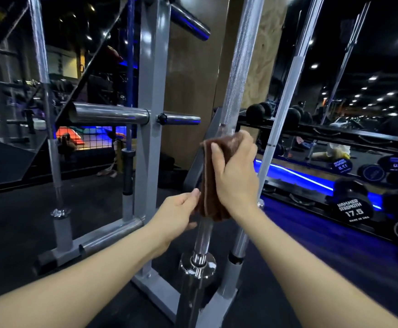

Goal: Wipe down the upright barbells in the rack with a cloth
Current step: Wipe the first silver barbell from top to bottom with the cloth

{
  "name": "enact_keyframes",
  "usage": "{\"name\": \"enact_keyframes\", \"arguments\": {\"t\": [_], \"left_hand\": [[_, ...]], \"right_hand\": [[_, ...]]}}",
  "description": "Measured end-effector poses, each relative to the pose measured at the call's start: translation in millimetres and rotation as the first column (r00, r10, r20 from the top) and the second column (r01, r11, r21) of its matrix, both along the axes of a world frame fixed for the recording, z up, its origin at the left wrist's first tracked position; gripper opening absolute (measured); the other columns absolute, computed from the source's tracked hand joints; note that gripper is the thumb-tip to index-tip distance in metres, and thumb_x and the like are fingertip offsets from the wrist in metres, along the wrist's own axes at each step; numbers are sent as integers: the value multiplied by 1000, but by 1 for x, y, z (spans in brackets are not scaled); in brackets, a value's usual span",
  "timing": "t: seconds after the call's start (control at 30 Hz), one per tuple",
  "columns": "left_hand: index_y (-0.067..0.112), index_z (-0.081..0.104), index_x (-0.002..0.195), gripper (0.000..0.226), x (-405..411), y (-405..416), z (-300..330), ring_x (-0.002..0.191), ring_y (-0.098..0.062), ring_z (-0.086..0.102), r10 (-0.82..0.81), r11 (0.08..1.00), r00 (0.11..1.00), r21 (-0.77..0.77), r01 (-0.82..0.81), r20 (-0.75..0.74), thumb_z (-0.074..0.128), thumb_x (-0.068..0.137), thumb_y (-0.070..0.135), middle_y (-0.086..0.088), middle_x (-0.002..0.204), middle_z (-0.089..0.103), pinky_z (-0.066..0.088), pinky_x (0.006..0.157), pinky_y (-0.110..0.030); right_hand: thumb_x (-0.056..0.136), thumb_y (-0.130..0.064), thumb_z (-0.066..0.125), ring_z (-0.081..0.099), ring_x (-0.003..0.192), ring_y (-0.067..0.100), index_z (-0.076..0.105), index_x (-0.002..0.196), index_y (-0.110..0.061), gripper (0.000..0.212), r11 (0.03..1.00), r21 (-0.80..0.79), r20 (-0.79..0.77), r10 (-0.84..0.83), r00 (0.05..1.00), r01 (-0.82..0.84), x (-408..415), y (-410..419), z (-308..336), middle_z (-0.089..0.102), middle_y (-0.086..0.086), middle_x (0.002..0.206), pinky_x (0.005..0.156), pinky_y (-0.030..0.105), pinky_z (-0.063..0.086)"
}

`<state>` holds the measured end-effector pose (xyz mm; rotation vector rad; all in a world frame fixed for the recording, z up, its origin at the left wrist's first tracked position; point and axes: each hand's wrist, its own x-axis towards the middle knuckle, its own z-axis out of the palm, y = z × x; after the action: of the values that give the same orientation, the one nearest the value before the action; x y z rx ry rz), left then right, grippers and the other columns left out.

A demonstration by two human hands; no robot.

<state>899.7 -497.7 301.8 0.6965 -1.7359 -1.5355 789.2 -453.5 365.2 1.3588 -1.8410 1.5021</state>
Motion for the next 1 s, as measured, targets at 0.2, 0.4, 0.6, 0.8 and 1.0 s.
{"name": "enact_keyframes", "arguments": {"t": [0.2, 0.4, 0.6, 0.8, 1.0], "left_hand": [[21, 69, 103, 36, -1, 6, -1, 111, -14, 61, 3, 999, 998, 53, 0, -63, 38, 100, 39, 2, 106, 72, 51, 93, -35], [21, 64, 119, 41, -1, 3, 2, 111, -7, 60, 11, 999, 1000, 30, -11, -9, 34, 100, 43, 7, 116, 68, 50, 91, -30], [20, 68, 108, 40, 3, 9, 2, 101, -6, 63, -14, 997, 1000, 80, 16, -19, 34, 101, 41, 4, 106, 71, 52, 79, -23], [34, 67, 91, 23, 12, 32, -3, 90, 0, 58, 105, 994, 994, -28, -104, 16, 45, 98, 38, 16, 94, 68, 46, 81, -24], [13, 67, 86, 43, 21, 66, 40, 76, -14, 61, -61, 998, 997, 4, 61, -56, 65, 79, 56, -2, 82, 68, 50, 74, -30]], "right_hand": [[92, -50, 45, 52, 112, 30, 23, 142, -20, 62, 965, 258, 72, 35, 997, -52, 2, 18, -69, 37, 1, 125, 82, 43, 45], [95, -48, 43, 52, 109, 34, 28, 141, -12, 60, 999, 27, 18, 24, 1000, -24, -2, 2, 8, 40, 10, 126, 80, 43, 45], [94, -48, 43, 50, 116, 29, 15, 146, -22, 64, 954, 278, 116, 78, 990, -108, 6, 21, -66, 35, 2, 128, 85, 44, 44], [97, -50, 39, 41, 127, 37, 1, 152, -16, 75, 821, 555, 167, 49, 985, -135, 7, 43, -64, 28, 12, 139, 98, 46, 39], [98, -40, 46, 21, 140, 32, -9, 151, -10, 82, 792, 562, 157, 182, 971, -240, 19, 93, -12, 17, 13, 149, 111, 37, 21]]}}
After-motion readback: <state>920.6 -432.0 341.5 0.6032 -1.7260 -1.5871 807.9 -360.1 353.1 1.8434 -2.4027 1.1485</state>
